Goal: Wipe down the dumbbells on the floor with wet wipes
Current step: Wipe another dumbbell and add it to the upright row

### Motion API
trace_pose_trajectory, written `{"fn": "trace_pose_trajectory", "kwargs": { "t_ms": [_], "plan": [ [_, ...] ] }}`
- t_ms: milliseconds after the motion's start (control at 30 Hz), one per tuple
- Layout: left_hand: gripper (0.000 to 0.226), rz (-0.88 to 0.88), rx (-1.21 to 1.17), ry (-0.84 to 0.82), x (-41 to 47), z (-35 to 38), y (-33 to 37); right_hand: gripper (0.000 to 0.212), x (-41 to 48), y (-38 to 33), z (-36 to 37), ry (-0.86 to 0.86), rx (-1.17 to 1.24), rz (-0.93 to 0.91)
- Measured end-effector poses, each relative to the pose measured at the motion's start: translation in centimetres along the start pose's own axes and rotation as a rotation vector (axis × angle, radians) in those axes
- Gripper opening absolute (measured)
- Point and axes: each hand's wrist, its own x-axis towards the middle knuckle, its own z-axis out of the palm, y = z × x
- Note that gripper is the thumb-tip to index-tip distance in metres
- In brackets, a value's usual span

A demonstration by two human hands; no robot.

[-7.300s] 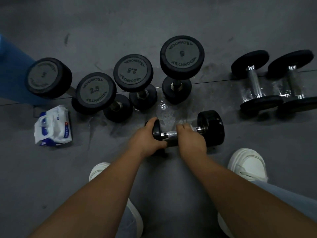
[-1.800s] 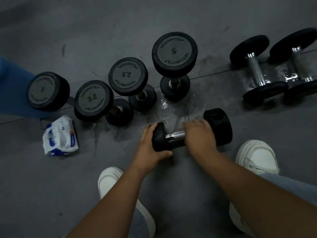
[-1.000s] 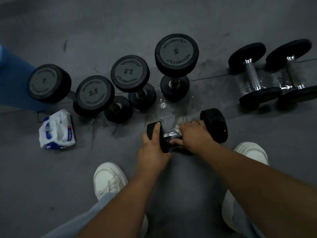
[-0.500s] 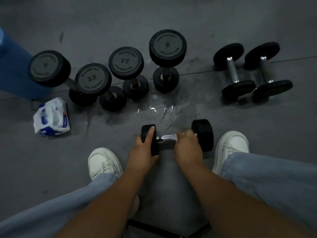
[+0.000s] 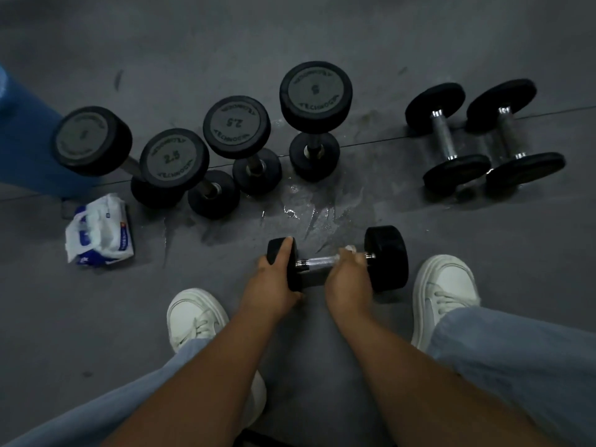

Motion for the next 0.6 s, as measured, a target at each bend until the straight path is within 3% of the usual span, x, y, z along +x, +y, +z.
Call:
{"fn": "trace_pose_trajectory", "kwargs": {
  "t_ms": [133, 233, 333, 367, 467, 600],
  "plan": [
    [0.117, -0.004, 0.017, -0.049, 1.0, -1.1, 0.5, 0.027, 1.1, 0.6, 0.4, -0.055, 0.032, -0.28],
    [0.117, -0.006, 0.024, -0.064, 1.4, -1.5, 0.6, 0.027, 1.8, 1.1, -0.7, 0.093, 0.042, -0.191],
    [0.115, -0.021, 0.075, -0.044, 2.2, -1.9, 1.1, 0.038, 0.8, -0.3, 0.3, -0.163, -0.05, -0.266],
    [0.116, -0.025, 0.093, -0.039, 2.6, -2.0, 1.2, 0.046, 0.9, -0.5, 0.4, -0.198, -0.044, -0.233],
    [0.124, -0.016, 0.062, -0.005, 3.3, -2.7, 0.9, 0.062, 2.0, 0.2, -0.9, -0.068, 0.061, 0.041],
    [0.098, 0.054, -0.028, 0.224, 2.1, -1.7, 0.6, 0.048, 2.1, 0.5, -1.6, -0.128, -0.089, -0.211]
  ]
}}
